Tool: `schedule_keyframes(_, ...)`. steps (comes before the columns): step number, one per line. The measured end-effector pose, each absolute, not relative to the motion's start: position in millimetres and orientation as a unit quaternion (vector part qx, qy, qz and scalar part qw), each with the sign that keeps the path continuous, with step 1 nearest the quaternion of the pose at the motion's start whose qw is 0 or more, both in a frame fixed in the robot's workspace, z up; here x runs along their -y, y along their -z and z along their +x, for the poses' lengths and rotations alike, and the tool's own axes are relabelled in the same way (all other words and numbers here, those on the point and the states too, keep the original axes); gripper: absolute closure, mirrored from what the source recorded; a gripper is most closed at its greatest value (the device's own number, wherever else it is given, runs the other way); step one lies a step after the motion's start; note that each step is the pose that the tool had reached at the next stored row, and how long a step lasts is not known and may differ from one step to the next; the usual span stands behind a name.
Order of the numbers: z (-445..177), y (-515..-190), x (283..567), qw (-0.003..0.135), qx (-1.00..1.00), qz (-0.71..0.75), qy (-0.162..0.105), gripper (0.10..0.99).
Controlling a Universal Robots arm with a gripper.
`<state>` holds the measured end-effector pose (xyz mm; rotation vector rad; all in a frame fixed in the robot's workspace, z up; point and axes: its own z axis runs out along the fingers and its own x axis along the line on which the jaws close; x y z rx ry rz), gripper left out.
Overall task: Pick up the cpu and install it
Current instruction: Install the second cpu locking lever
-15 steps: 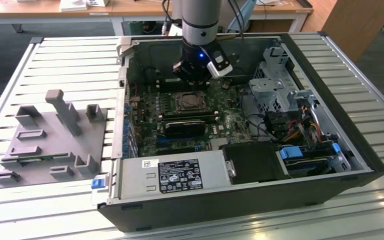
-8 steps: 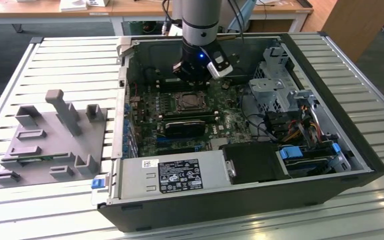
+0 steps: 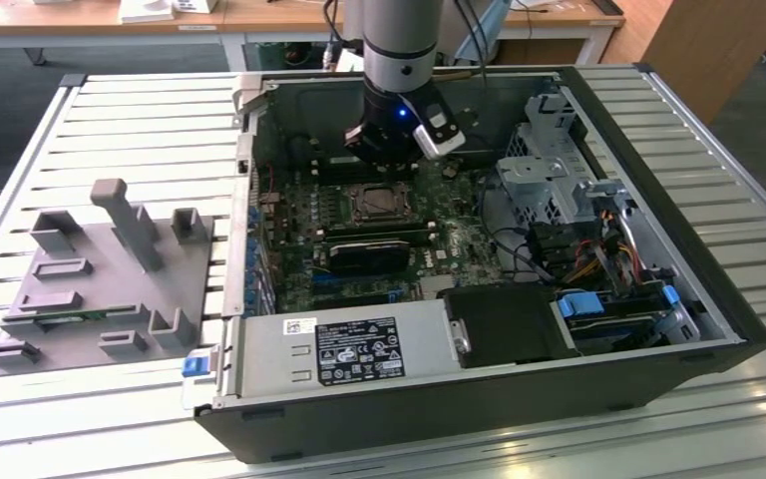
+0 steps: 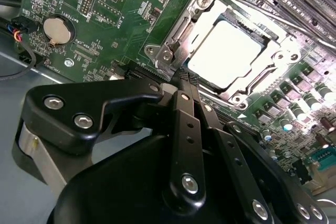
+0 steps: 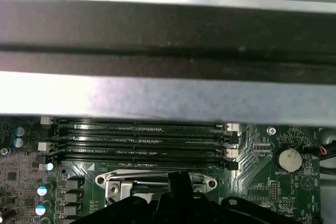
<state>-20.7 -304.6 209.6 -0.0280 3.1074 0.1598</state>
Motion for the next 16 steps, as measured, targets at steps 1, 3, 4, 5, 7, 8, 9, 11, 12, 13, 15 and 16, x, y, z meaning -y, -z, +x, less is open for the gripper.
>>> schedule_keyframes(1, -20.7, -209.6, 304.6, 0.015, -0.999, -0.009, -0.051, 0.98)
schedule_keyframes(3, -20.7, -209.6, 304.7, 0.015, -0.999, -0.009, -0.051, 0.98)
schedule_keyframes(4, -20.7, -209.9, 304.7, 0.015, -0.999, -0.009, -0.051, 0.98)
schedule_keyframes(5, -20.7, -210.9, 304.8, 0.015, -0.999, -0.009, -0.051, 0.98)
schedule_keyframes(7, -20.6, -215.2, 304.7, 0.015, -0.999, -0.009, -0.051, 0.98)
schedule_keyframes(8, -20.7, -218.2, 304.7, 0.015, -0.999, -0.009, -0.051, 0.98)
schedule_keyframes(9, -20.6, -221.9, 304.7, 0.015, -0.999, -0.009, -0.051, 0.98)
schedule_keyframes(11, -20.7, -228.6, 304.7, 0.015, -0.999, -0.009, -0.051, 0.98)
schedule_keyframes(12, -20.7, -231.6, 304.7, 0.015, -0.999, -0.009, -0.051, 0.98)
schedule_keyframes(13, -20.7, -232.9, 304.7, 0.015, -0.999, -0.009, -0.051, 0.98)
schedule_keyframes(15, -20.6, -232.9, 304.7, 0.015, -0.999, -0.009, -0.05, 0.98)
schedule_keyframes(16, -20.7, -233.0, 304.9, 0.015, -0.999, -0.009, -0.049, 0.98)
